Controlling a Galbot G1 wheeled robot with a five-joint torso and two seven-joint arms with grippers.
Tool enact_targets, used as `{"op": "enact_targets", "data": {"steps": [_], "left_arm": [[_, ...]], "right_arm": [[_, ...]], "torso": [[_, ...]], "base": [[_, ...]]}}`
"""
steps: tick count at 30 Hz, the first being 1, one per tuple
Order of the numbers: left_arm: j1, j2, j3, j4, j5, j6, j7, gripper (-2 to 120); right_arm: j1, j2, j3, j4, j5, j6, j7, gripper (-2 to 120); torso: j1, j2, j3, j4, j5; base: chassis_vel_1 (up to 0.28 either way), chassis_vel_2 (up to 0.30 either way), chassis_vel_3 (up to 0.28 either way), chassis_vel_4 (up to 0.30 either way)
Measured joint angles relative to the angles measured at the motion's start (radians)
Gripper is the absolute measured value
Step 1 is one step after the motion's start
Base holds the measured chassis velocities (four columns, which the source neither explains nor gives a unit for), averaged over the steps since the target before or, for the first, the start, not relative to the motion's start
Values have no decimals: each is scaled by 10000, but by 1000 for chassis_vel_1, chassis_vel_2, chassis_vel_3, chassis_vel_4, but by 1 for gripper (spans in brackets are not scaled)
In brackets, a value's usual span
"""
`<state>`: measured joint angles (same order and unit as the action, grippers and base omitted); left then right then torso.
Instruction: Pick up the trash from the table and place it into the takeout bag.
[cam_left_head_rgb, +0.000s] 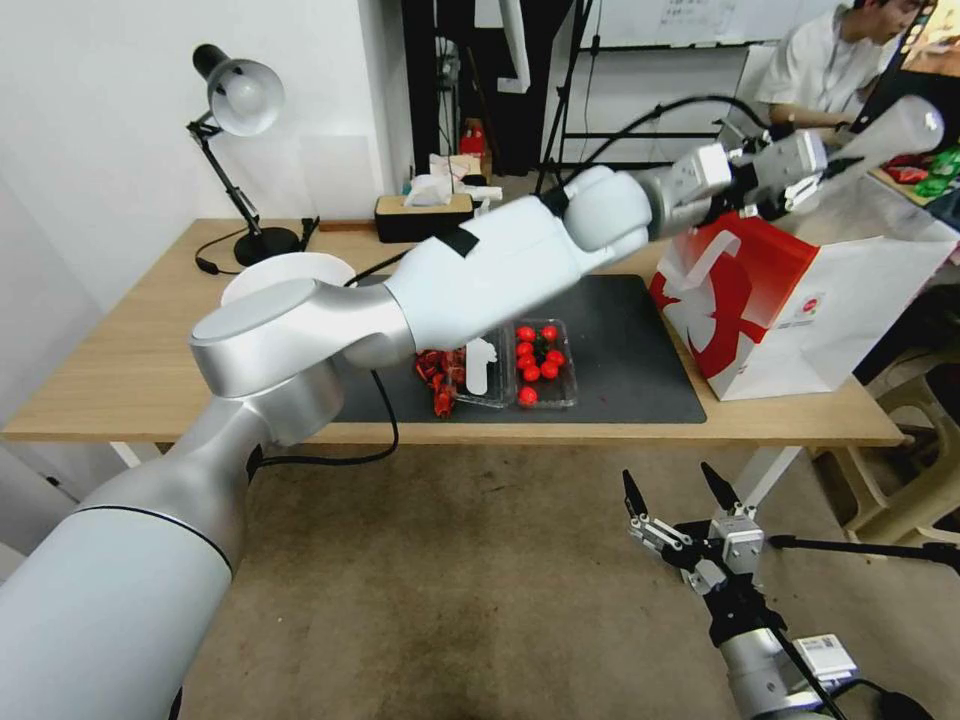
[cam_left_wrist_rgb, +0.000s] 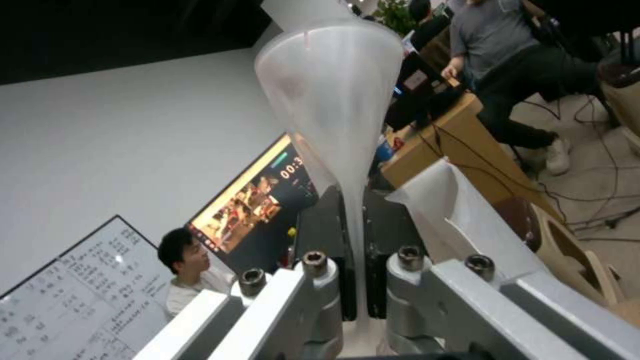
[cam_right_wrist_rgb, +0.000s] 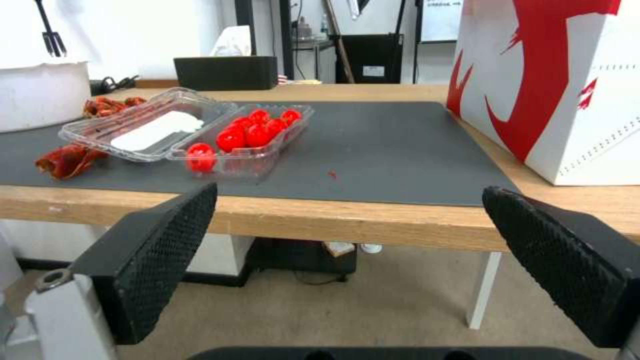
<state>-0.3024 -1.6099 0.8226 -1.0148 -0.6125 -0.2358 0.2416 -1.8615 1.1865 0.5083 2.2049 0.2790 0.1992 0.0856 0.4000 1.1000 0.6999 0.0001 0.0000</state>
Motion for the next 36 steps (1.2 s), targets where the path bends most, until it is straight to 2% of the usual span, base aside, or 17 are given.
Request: {"op": "enact_targets", "data": {"steps": [20,23,27,28,29,30,32,34,36], "left_arm": [[210,17,242,267,491,161,-6,1],[196,18,244,215,492,363,-17,15],[185,19,244,173,489,402,-23,23],[184,26,230,151,487,416,-26,32],[185,29,182,164,489,417,-25,37],[185,29,182,164,489,417,-25,37],[197,42,35,250,504,411,-25,48],[210,48,-18,275,515,403,-25,51],[248,105,-194,264,558,386,-25,63]], "right_arm": [[-112,-117,79,-87,154,0,-22,100],[-132,-127,112,-80,156,0,-27,100],[-130,-125,116,-64,156,0,-28,100],[-109,-92,116,-55,156,0,-29,100],[-94,-67,116,-55,154,0,-30,100],[-94,-67,116,-55,154,0,-30,100],[-92,-27,99,-42,123,0,-31,100],[-94,-17,98,-22,110,0,-31,100],[-108,12,106,34,66,0,-32,100]], "torso": [[0,0,0,-1,0],[0,0,0,-2,0],[0,0,0,-1,0],[0,0,0,-1,0],[0,0,0,-2,0],[0,0,0,-2,0],[0,0,0,-1,0],[0,0,0,0,0],[0,0,0,-1,0]], "base": [[0,0,0,0],[0,0,0,0],[0,0,0,0],[0,0,0,0],[0,0,0,0],[0,0,0,0],[0,0,0,0],[0,0,0,0],[0,0,0,0]]}}
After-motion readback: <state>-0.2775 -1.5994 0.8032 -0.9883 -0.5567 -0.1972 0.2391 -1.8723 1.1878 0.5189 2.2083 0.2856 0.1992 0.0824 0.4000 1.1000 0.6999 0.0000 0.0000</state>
